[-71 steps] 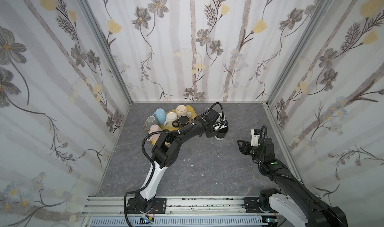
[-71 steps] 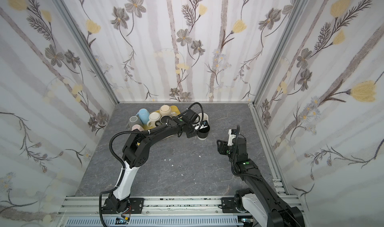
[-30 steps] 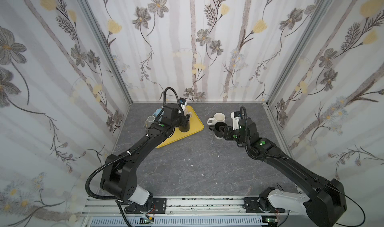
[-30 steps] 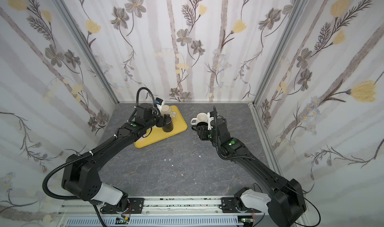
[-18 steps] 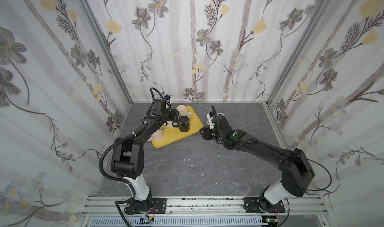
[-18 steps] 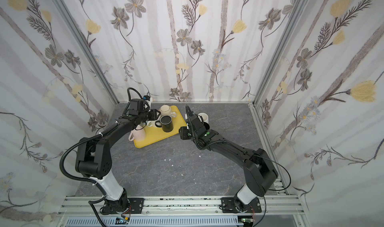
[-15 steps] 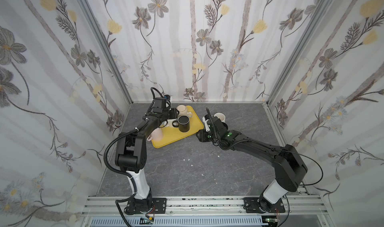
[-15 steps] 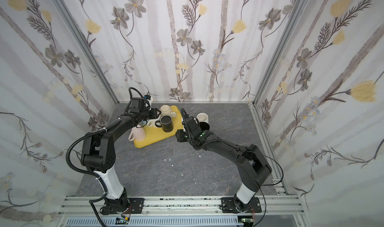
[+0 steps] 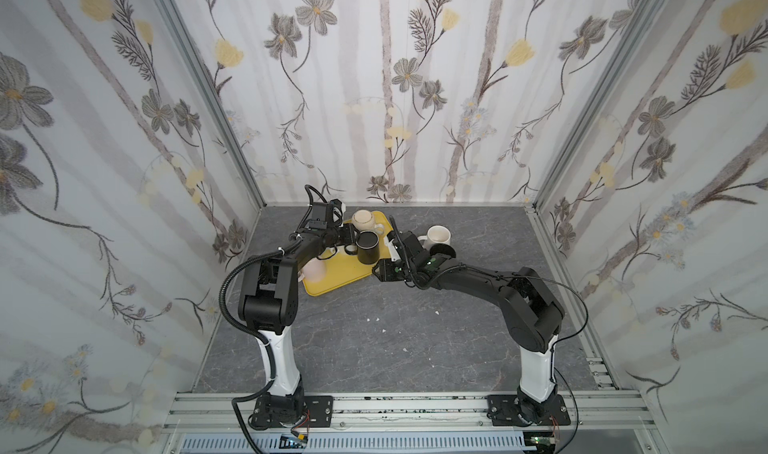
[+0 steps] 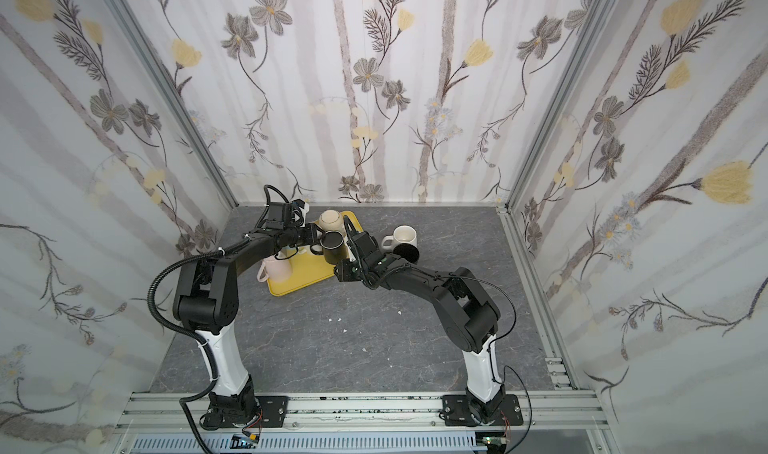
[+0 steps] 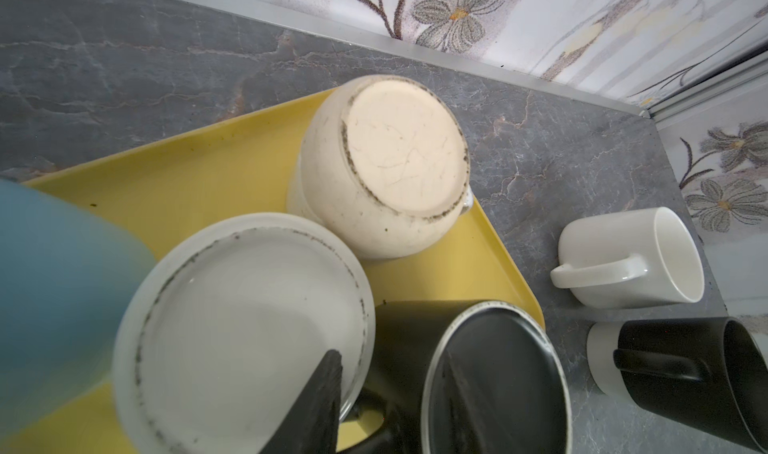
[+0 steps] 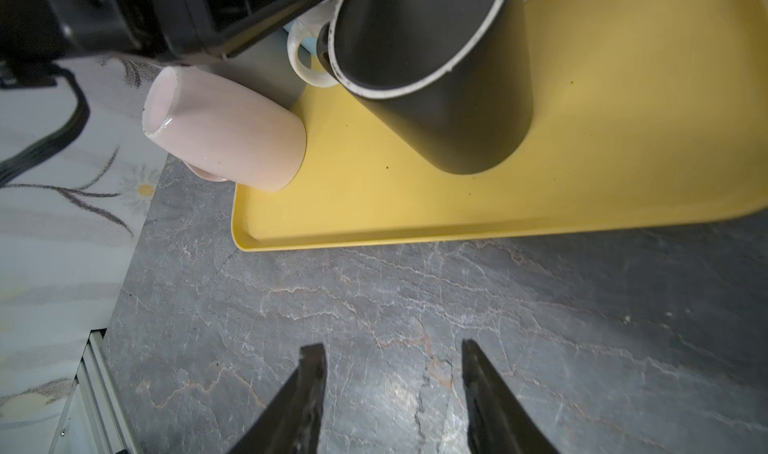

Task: Turn the mug right side up
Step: 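Reach the right gripper to the upside-down black mug with white rim while left approaches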

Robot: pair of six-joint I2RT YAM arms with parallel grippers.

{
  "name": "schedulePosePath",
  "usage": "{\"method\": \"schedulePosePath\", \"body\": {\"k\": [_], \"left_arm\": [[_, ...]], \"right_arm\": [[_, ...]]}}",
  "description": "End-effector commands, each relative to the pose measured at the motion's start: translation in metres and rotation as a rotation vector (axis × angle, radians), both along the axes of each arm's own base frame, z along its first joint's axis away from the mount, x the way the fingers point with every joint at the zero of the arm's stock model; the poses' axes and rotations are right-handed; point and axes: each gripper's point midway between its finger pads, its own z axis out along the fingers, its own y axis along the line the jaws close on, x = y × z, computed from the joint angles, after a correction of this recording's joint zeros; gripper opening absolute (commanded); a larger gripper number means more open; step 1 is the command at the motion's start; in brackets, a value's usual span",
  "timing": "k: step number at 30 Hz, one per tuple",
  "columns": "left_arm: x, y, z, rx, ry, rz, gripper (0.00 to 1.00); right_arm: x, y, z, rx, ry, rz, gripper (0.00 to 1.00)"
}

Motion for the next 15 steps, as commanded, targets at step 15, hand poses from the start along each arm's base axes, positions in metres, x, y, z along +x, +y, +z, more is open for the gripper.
{"method": "schedulePosePath", "body": {"k": [15], "left_arm": [[-0.079,-0.037,0.007,-0.155,0.086,-0.065,0.43]], "right_arm": [[0.061,-0.011,0.001,0.027,-0.009,-0.034,0.51]]}}
